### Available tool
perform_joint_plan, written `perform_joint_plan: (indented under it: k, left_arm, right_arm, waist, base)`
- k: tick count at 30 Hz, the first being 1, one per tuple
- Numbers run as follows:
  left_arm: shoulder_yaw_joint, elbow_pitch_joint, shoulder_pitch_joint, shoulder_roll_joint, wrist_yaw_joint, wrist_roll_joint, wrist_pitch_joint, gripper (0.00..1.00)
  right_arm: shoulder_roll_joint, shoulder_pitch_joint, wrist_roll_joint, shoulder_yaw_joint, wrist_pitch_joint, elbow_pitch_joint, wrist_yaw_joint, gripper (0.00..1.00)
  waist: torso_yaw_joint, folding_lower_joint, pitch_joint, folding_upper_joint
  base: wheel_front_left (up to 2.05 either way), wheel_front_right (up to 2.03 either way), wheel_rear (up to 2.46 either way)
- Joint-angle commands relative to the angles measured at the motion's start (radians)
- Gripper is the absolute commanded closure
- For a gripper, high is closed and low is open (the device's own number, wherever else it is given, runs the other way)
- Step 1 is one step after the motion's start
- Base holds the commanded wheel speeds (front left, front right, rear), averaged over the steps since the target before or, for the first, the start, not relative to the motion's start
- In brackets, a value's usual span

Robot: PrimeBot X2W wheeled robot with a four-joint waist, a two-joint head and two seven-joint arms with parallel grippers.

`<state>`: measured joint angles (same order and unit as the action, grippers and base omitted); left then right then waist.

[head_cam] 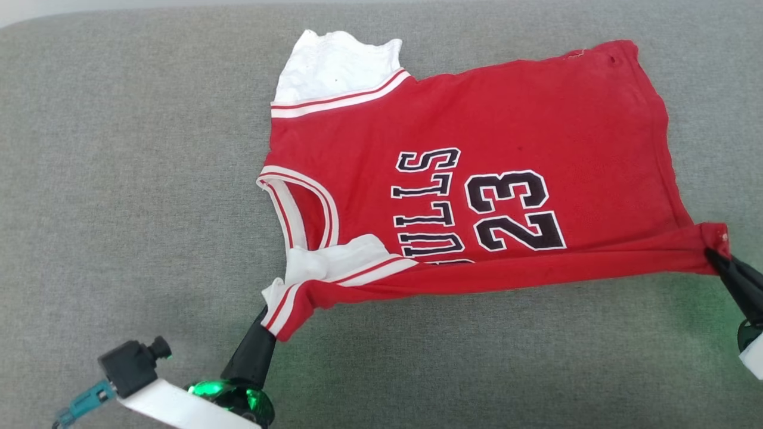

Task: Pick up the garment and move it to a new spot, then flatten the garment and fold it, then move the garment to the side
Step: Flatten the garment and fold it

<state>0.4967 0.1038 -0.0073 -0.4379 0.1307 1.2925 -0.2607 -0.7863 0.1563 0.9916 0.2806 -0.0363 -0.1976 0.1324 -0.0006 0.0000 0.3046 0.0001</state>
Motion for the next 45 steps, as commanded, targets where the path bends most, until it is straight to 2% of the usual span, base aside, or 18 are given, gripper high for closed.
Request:
perform_joint_plan:
  k: [1,9,15,16,19,22,26,32,37,38,39,40,41,42,44,45]
  left_arm:
    - [-0.01,-0.001,-0.011,-0.003,-0.002,-0.008,-0.006,1.0]
    - [0.05,-0.058,-0.241,-0.012,-0.002,-0.005,-0.006,1.0]
    - [0.037,-0.127,-0.36,0.025,-0.002,0.01,-0.006,1.0]
    - [0.047,-0.167,-0.391,0.034,-0.002,0.007,-0.006,1.0]
    - [0.055,-0.235,-0.43,0.052,-0.002,0.01,-0.006,1.0]
    - [0.054,-0.294,-0.466,0.076,-0.002,0.005,-0.006,1.0]
    - [0.088,-0.386,-0.503,0.081,-0.002,-0.018,-0.005,1.0]
    - [0.139,-0.517,-0.532,0.07,-0.003,-0.06,-0.002,1.0]
    - [0.144,-0.557,-0.541,0.064,-0.004,-0.087,0.001,1.0]
    - [0.142,-0.559,-0.544,0.062,-0.004,-0.093,0.001,0.84]
    - [0.137,-0.56,-0.546,0.057,-0.004,-0.1,0.001,0.55]
    - [0.131,-0.561,-0.548,0.049,-0.004,-0.116,0.001,0.13]
    - [0.128,-0.558,-0.55,0.041,-0.004,-0.128,0.0,0.0]
    - [0.127,-0.553,-0.552,0.03,-0.004,-0.151,-0.001,0.0]
    - [0.119,-0.546,-0.553,0.016,-0.003,-0.203,-0.001,0.0]
    - [0.116,-0.531,-0.554,0.013,-0.003,-0.225,-0.003,0.0]
  right_arm:
    - [0.012,-0.011,-0.017,-0.033,-0.014,0.012,-0.003,1.0]
    - [0.114,0.032,-0.147,-0.178,-0.136,0.088,-0.002,1.0]
    - [0.186,0.096,-0.213,-0.254,-0.195,0.098,-0.002,1.0]
    - [0.213,0.118,-0.224,-0.272,-0.203,0.083,-0.002,1.0]
    - [0.24,0.148,-0.247,-0.288,-0.203,0.057,-0.002,1.0]
    - [0.253,0.182,-0.272,-0.284,-0.191,0.022,-0.002,1.0]
    - [0.263,0.218,-0.309,-0.263,-0.174,-0.029,-0.002,1.0]
    - [0.28,0.25,-0.319,-0.23,-0.142,-0.089,-0.002,1.0]
    - [0.284,0.262,-0.31,-0.215,-0.124,-0.116,-0.002,1.0]
    - [0.285,0.263,-0.307,-0.21,-0.121,-0.121,-0.002,1.0]
    - [0.286,0.264,-0.305,-0.205,-0.113,-0.124,-0.002,1.0]
    - [0.285,0.264,-0.307,-0.202,-0.106,-0.125,-0.002,1.0]
    - [0.284,0.264,-0.308,-0.2,-0.098,-0.126,-0.002,0.77]
    - [0.283,0.261,-0.308,-0.201,-0.088,-0.128,-0.002,0.56]
    - [0.285,0.254,-0.308,-0.203,-0.074,-0.132,-0.002,0.0]
    - [0.286,0.249,-0.308,-0.201,-0.069,-0.133,-0.002,0.0]
  waist:
    - [0.003,0.0,0.004,-0.0001]
    - [0.025,0.0,0.034,-0.0001]
    - [0.027,0.0,0.07,-0.0001]
    - [0.027,0.0,0.085,-0.0001]
    - [0.029,0.0,0.11,-0.0001]
    - [0.026,0.0,0.135,-0.0001]
    - [0.024,0.0,0.166,-0.0001]
    - [0.017,0.0,0.187,-0.0001]
    - [0.017,0.0,0.182,-0.0001]
    - [0.017,0.0,0.178,-0.0001]
    - [0.019,0.0,0.172,-0.0001]
    - [0.02,0.0,0.165,-0.0001]
    - [0.021,0.0,0.157,-0.0001]
    - [0.023,0.0,0.147,-0.0001]
    - [0.027,0.0,0.123,-0.0001]
    - [0.029,0.0,0.111,-0.0001]
  base:
    - [0.0,0.0,0.0]
    - [0.0,0.0,0.0]
    - [0.0,0.0,0.0]
    - [0.0,0.0,0.0]
    - [0.0,0.0,0.0]
    - [0.0,0.0,0.0]
    - [0.0,0.0,0.0]
    - [0.0,0.0,0.0]
    - [0.0,0.0,0.0]
    - [0.0,0.0,0.0]
    - [0.0,0.0,0.0]
    - [0.0,0.0,0.0]
    - [0.0,0.0,0.0]
    - [0.0,0.0,0.0]
    - [0.0,0.0,0.0]
    - [0.0,0.0,0.0]
